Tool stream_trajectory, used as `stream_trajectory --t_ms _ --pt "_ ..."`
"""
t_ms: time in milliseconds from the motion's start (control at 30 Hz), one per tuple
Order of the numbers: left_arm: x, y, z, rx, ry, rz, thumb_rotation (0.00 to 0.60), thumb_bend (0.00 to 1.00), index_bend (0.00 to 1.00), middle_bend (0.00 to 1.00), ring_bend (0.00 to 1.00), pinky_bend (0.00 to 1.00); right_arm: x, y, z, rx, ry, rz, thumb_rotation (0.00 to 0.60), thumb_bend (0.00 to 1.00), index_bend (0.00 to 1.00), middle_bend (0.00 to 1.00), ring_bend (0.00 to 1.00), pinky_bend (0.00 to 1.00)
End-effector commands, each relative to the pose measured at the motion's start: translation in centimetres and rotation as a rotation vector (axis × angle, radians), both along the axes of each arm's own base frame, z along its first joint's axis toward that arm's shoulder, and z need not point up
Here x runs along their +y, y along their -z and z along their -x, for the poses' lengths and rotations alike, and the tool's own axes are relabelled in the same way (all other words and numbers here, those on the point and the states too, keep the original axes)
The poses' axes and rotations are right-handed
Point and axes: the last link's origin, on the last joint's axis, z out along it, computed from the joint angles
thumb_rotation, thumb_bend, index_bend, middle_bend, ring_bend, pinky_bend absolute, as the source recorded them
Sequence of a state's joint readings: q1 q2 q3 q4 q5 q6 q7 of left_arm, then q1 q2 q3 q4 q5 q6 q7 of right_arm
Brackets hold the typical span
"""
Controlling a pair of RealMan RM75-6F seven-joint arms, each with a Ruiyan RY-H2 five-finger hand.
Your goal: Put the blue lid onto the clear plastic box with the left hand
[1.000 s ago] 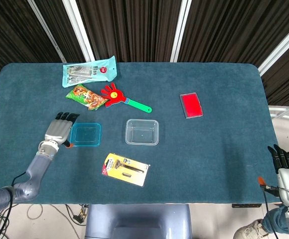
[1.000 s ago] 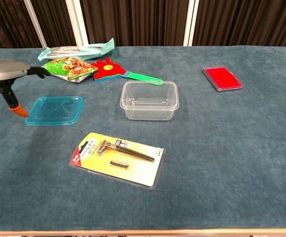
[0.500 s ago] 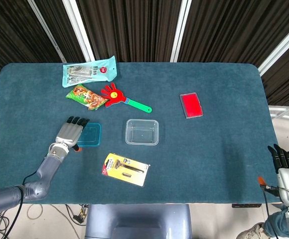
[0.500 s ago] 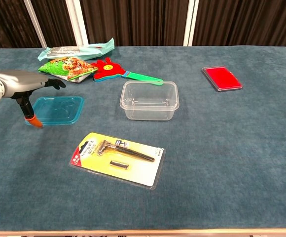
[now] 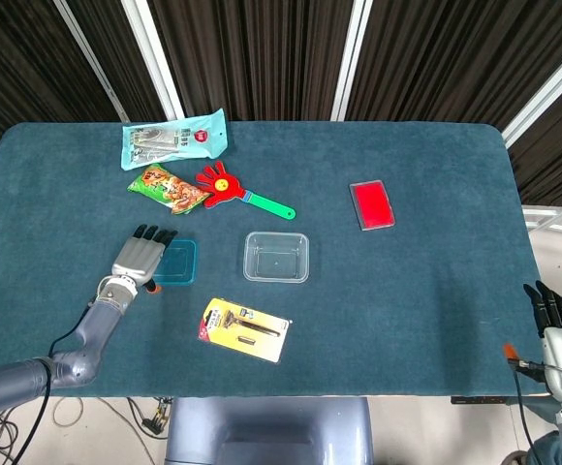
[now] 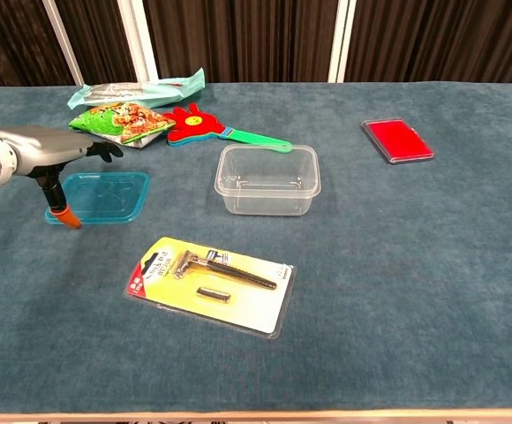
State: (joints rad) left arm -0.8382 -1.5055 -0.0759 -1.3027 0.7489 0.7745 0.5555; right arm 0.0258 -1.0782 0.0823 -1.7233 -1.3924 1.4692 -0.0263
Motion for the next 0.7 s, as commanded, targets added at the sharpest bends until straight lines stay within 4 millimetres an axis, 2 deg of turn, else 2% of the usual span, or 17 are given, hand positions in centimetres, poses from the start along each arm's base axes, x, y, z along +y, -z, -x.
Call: stream_trajectory --t_ms 33,700 --pt "-0.01 0.09 0.09 0.006 0.0 0.004 0.6 0.05 0.0 0.09 0.0 0.0 0.01 0.01 0.0 0.0 -0.002 0.0 0.6 0.34 0.0 0.01 0.0 0.0" --pt "0.44 0.64 0.13 0.006 -0.005 0.014 0.6 0.06 0.0 0.13 0.0 0.0 0.02 0.04 0.01 -0.004 0.003 -0.003 0.6 0.34 0.0 0.01 0.0 0.0"
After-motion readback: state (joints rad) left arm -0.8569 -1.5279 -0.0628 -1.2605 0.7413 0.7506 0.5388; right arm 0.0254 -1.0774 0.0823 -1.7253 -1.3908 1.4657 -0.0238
